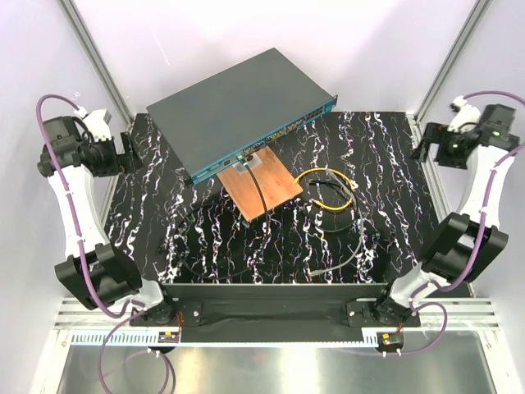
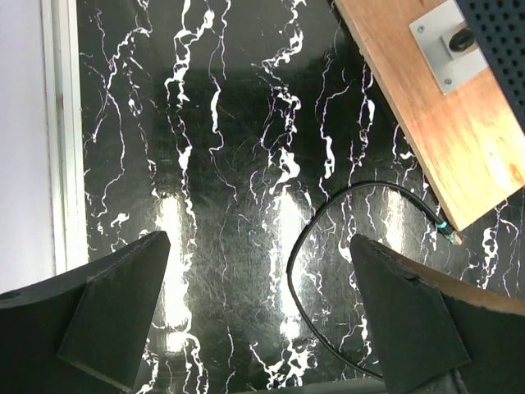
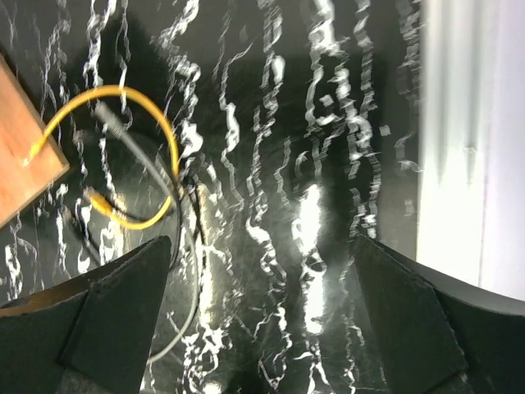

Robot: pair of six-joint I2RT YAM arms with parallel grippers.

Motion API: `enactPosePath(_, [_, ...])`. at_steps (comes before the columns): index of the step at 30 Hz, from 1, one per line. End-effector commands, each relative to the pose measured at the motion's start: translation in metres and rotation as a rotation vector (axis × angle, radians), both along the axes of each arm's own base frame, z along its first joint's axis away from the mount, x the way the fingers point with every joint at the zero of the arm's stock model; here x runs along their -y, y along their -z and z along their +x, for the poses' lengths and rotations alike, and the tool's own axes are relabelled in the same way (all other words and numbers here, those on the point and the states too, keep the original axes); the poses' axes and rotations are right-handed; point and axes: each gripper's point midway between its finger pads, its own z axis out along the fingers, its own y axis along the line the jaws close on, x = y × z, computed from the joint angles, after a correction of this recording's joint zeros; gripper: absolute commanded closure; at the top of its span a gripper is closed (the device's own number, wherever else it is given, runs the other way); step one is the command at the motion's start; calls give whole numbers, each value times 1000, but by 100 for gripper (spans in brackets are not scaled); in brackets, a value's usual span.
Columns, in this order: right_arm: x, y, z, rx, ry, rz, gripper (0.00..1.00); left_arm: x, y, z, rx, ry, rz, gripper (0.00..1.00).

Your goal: Insert the plug into the switch port

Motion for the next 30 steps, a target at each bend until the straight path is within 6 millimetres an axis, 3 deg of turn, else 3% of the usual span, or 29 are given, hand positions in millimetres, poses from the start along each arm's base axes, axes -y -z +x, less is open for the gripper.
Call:
enactPosePath(1, [-35, 26, -1, -78, -99, -3, 0, 3, -32, 6, 122, 14, 25, 1])
enactPosePath(3, [-50, 47, -5, -139, -108, -13, 0, 9, -38, 6, 153, 20, 6, 1])
enactPosePath(4, [-69, 56, -3, -162, -146, -11, 0, 12, -41, 5, 163, 26, 1, 1])
enactPosePath(6, [-90, 76, -7, -215, -157, 22, 0, 18, -44, 4, 174, 29, -6, 1])
enactPosePath(9, [-115, 102, -7, -281, -178, 74, 9, 28, -47, 1, 189, 46, -28, 1])
enactPosePath(14, [-123, 137, -9, -355, -186, 88, 31, 38, -53, -3, 228, 73, -31, 1])
enactPosePath(27, [-152, 194, -20, -513, -193, 174, 30, 44, -50, 2, 221, 73, -90, 1])
enactPosePath(30, [-162, 204, -25, -542, -224, 185, 34, 44, -51, 2, 225, 74, -88, 1])
